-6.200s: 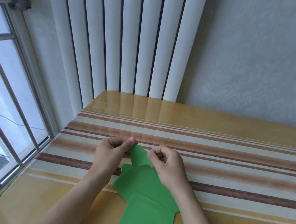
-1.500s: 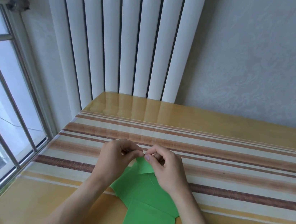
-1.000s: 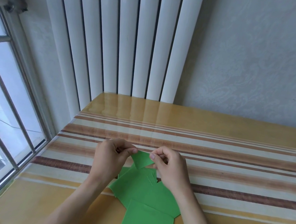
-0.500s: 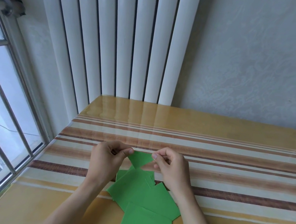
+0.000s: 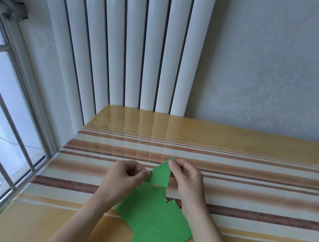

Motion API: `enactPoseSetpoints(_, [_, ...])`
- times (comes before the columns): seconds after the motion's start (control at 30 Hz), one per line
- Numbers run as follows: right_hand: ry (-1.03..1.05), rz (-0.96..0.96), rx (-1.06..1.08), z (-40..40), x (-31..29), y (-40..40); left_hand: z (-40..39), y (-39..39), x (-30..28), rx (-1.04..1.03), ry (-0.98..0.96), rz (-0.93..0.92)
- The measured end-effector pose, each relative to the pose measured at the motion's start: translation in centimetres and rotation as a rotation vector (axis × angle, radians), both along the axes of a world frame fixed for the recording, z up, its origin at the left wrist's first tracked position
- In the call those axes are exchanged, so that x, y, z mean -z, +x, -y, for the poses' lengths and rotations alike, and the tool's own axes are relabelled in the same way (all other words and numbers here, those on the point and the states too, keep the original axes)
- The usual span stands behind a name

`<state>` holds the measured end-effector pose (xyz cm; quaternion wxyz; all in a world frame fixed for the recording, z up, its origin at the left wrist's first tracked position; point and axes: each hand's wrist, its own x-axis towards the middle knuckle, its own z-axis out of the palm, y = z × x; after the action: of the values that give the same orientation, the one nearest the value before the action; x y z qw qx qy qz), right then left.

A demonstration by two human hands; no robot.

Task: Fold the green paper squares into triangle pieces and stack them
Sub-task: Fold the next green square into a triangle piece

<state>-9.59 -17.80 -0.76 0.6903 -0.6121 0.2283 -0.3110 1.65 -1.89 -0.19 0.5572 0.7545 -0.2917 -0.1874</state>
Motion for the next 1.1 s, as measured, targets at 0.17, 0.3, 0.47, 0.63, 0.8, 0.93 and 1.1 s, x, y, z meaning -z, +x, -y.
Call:
enactPoseSetpoints(0.17, [-0.186, -0.071, -0.072, 0.29, 0.41, 0.1, 0.25, -0.65, -0.4, 0.093, 0.037, 0.097])
enactPoseSetpoints(0.3, [-0.332, -0.146, -0.23, -0.01, 0.5, 0.22, 0.28, -0.43, -0.24, 0.01, -0.064, 0.124])
enactPoseSetpoints(0.47, [-0.367, -0.176, -0.289, 0.3, 0.1, -0.07, 0.37, -0.71, -0.45, -0.014, -0.101, 0.128])
enactPoseSetpoints(0.63, [-0.439, -0.193, -0.312, 0.22, 0.26, 0.07, 0.32, -0.68, -0.5, 0.017, -0.103, 0.135])
enactPoseSetpoints(0.8, [-0.497, -0.201, -0.292, -0.04, 0.5, 0.13, 0.23, -0.84, -0.5, 0.016, -0.1, 0.127])
enactPoseSetpoints(0.93, [-0.569, -0.211, -0.298, -0.2, 0.54, 0.14, 0.27, -0.83, -0.49, 0.002, -0.078, 0.153])
enactPoseSetpoints(1.1, [-0.545, -0.189, -0.244, -0.38, 0.45, 0.24, 0.29, -1.06, -0.84, -0.06, -0.099, 0.198])
